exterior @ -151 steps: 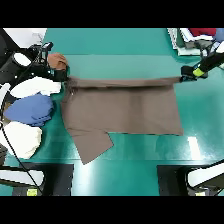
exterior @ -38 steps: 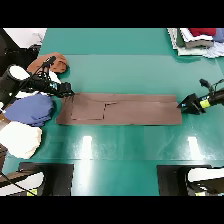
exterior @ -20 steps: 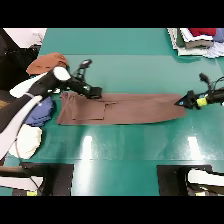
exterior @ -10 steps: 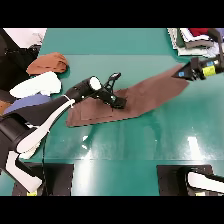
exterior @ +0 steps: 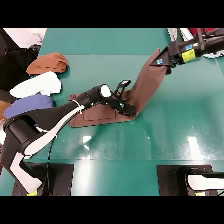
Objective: Fold the shirts.
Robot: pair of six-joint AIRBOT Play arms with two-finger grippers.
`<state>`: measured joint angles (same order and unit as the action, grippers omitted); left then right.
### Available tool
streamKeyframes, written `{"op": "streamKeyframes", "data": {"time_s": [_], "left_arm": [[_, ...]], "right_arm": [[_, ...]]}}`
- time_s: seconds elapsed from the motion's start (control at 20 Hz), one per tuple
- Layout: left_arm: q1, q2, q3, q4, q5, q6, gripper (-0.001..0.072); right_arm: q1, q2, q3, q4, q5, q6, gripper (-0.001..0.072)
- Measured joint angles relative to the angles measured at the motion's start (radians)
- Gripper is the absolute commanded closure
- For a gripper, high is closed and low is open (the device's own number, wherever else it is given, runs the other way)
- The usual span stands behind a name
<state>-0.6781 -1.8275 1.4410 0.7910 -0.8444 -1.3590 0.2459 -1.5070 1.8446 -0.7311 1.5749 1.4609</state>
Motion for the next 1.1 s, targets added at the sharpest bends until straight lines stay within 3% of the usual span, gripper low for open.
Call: {"op": "streamKeyframes", "data": {"time_s": [0.4,0.65,0.85,0.95,1.0,1.05,1.1], "left_arm": [[0.095,0.104,0.018,0.052,-0.055,0.001,0.0687],[0.286,0.285,0.019,0.18,-0.135,-0.001,0.0687],[0.472,0.442,0.019,0.25,-0.164,-0.001,0.0687],[0.554,0.507,0.019,0.263,-0.174,0.0,0.0686],[0.587,0.531,0.019,0.267,-0.179,0.001,0.0687],[0.621,0.551,0.019,0.274,-0.183,0.002,0.0686],[0.648,0.565,0.019,0.275,-0.193,0.003,0.0686]], "right_arm": [[0.071,-0.016,0.035,0.004,-0.004,-0.012,0.0699],[0.159,-0.023,0.037,0.006,-0.031,-0.048,0.0698],[0.323,-0.077,0.037,0.006,-0.136,-0.094,0.0687],[0.423,-0.133,0.037,0.007,-0.216,-0.124,0.0539],[0.472,-0.164,0.037,0.007,-0.259,-0.141,0.0421],[0.517,-0.195,0.037,0.011,-0.307,-0.161,0.0222],[0.561,-0.227,0.037,0.014,-0.359,-0.183,0.0131]]}}
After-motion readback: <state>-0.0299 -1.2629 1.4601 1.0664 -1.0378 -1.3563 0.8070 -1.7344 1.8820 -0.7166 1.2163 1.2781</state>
